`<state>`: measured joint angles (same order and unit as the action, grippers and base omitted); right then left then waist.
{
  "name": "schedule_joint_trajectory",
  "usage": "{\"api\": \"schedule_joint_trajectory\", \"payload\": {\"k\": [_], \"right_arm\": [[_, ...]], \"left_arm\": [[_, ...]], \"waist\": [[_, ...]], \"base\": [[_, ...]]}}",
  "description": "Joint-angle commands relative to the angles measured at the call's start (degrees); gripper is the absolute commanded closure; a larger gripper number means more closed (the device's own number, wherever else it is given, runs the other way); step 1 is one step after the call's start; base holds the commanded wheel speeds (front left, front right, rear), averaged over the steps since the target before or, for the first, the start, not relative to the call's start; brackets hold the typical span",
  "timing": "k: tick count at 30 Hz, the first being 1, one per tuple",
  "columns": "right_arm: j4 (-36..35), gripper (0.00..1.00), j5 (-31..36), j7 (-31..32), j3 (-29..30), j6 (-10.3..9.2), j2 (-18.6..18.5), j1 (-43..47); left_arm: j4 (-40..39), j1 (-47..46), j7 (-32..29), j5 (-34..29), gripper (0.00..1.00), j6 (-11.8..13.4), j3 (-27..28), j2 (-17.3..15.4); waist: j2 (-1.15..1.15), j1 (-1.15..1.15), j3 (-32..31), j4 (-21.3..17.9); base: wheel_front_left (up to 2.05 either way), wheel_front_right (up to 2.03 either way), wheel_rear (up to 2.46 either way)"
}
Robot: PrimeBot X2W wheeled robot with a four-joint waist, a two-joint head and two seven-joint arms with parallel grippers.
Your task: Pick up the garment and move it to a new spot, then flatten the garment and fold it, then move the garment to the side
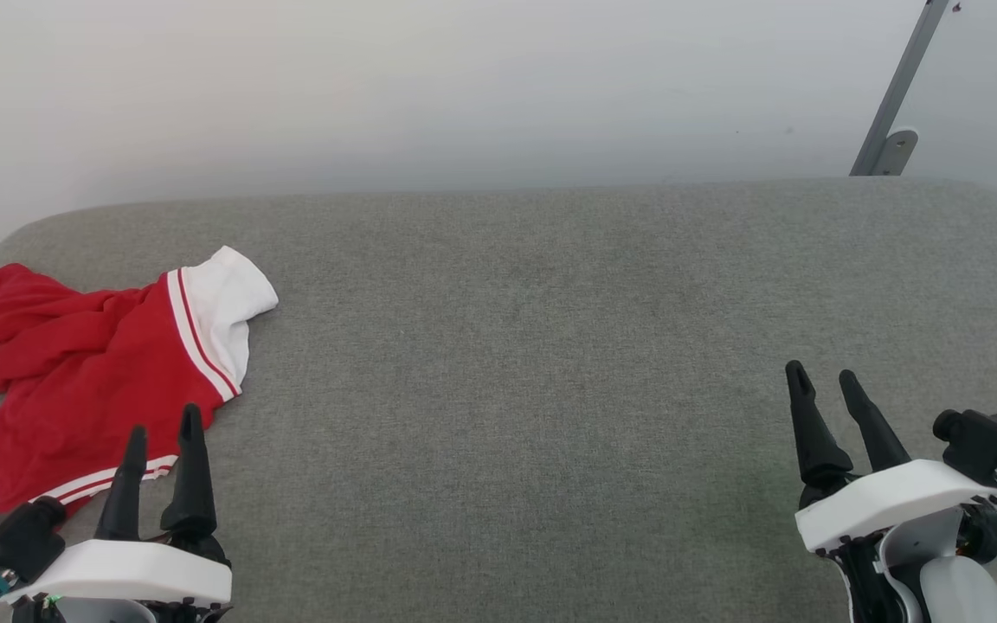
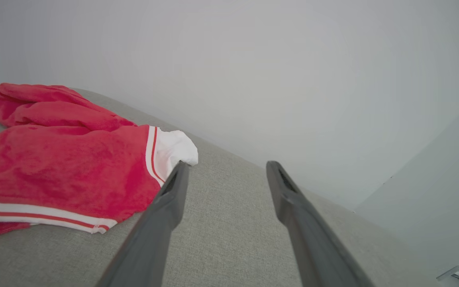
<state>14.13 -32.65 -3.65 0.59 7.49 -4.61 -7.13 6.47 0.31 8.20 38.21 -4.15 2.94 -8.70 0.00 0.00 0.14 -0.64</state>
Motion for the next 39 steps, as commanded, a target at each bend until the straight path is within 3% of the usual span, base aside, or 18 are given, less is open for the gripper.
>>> {"api": "schedule_joint_trajectory", "payload": {"k": [1, 39], "right_arm": [[-0.7, 0.0, 1.7, -0.7, -0.1, 0.0, -0.2, -1.3], [-2.0, 0.0, 21.9, -4.7, -0.7, 0.0, 0.5, -1.4]], "left_arm": [[-0.9, 0.2, 0.6, -1.7, 0.0, -0.5, 0.0, -0.3], [-3.8, 2.1, 5.5, -20.6, 0.0, -2.8, 0.0, -0.1]], "waist": [[0.0, 0.0, 0.0, 0.0], [0.0, 0.0, 0.0, -0.7]], "base": [[0.0, 0.0, 0.0], [0.0, 0.0, 0.0]]}}
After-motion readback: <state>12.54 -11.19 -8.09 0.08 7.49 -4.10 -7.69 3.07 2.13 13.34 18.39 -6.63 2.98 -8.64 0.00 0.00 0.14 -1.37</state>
